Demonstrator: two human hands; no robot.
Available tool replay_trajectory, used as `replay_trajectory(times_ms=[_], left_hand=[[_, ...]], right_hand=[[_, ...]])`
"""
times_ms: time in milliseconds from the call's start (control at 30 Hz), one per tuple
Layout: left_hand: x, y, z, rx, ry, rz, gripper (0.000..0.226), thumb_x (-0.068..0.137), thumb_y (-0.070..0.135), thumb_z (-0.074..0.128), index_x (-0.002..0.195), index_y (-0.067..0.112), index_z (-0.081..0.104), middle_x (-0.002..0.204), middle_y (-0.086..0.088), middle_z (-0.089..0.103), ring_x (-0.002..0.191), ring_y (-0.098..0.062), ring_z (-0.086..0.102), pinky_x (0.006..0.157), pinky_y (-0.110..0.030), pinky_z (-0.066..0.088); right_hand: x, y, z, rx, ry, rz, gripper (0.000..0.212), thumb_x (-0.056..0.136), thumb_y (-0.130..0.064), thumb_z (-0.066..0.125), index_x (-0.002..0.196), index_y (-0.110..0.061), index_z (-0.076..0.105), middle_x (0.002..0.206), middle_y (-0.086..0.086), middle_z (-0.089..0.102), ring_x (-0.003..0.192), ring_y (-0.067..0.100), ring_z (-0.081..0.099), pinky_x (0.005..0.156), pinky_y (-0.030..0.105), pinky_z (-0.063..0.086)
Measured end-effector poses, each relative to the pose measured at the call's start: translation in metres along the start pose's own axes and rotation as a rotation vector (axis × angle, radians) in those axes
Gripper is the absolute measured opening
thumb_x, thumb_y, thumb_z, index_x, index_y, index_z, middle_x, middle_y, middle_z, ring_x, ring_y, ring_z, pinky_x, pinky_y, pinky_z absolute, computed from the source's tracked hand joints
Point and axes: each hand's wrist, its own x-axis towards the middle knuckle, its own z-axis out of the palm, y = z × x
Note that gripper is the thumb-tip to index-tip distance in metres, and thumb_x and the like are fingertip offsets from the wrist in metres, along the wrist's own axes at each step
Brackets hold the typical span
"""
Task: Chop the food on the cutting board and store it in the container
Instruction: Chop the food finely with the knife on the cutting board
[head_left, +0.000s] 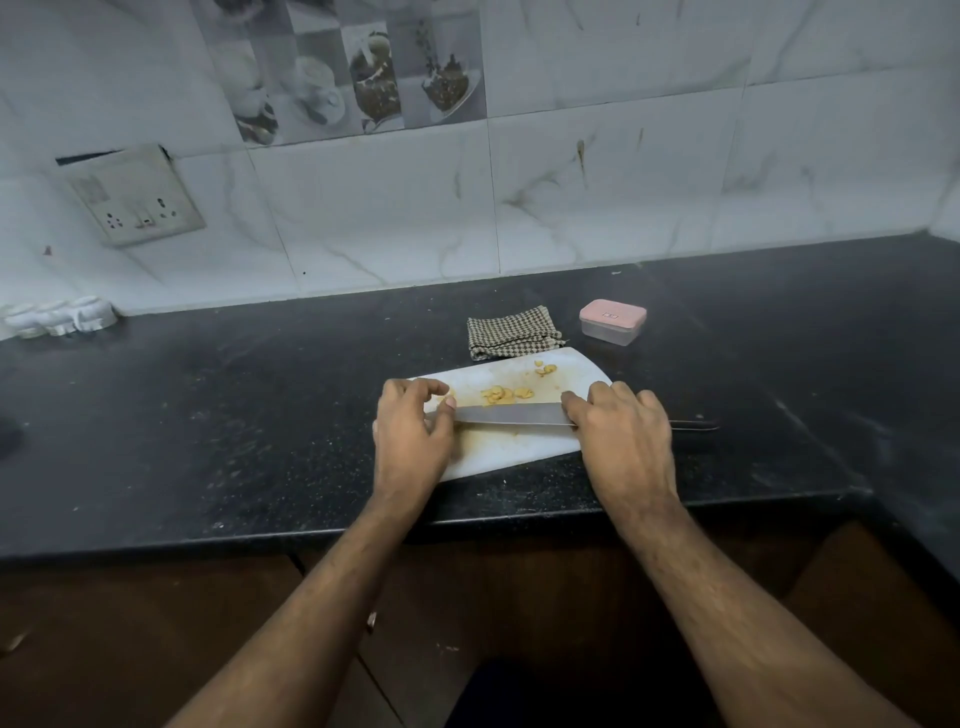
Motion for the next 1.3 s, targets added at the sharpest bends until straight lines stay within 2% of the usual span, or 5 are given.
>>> replay_trajectory(times_ms=[300,633,933,1167,1300], left_hand=[[0.02,-0.005,-0.009,-0.09,-0.211,-0.194,0.011,0.092,0.024,0.077,0.081,0.023,0.079,0.075,0.012,0.075,0.07,0.005,0.065,0.062,-0.005,0.043],[0.033,0.002,-0.001,-0.224,-0.114,-0.196,0.012,0.091,0.023,0.078,0.082,0.016,0.074,0.072,0.004,0.074,0.051,0.004,0.059,0.05,-0.016,0.045],[0.05,0.0,-0.003,-0.343,-0.187,-0.205,0.007,0.097,0.015,0.071,0.095,0.017,0.077,0.082,0.004,0.078,0.08,-0.011,0.075,0.084,-0.034,0.062],[0.036,0.011,0.0,-0.195,-0.278,-0.086,0.006,0.094,0.023,0.075,0.091,0.022,0.079,0.078,0.008,0.075,0.061,0.006,0.062,0.057,-0.011,0.044],[0.038,0.019,0.007,0.062,-0.408,-0.028,0.013,0.09,0.038,0.077,0.085,0.026,0.082,0.062,0.018,0.066,0.062,-0.003,0.056,0.067,-0.025,0.045]], right_hand=[[0.0,0.001,0.003,0.033,0.025,0.013,0.045,0.098,-0.022,0.06,0.141,-0.03,0.056,0.105,-0.002,0.059,0.099,0.018,0.055,0.077,0.035,0.038],[0.002,-0.001,-0.001,0.049,-0.044,0.024,0.038,0.097,-0.026,0.063,0.134,-0.031,0.058,0.107,-0.002,0.057,0.102,0.016,0.054,0.085,0.037,0.043],[0.003,0.0,0.0,0.039,-0.048,0.04,0.03,0.097,-0.025,0.063,0.126,-0.031,0.063,0.102,-0.003,0.058,0.098,0.015,0.054,0.083,0.036,0.044],[0.003,-0.001,0.0,0.019,-0.036,0.035,0.026,0.097,-0.022,0.061,0.121,-0.03,0.065,0.097,-0.003,0.056,0.093,0.016,0.053,0.077,0.034,0.04],[0.003,-0.001,0.0,0.012,-0.039,0.023,0.03,0.097,-0.023,0.062,0.126,-0.031,0.063,0.1,-0.002,0.057,0.094,0.015,0.053,0.077,0.034,0.041]])
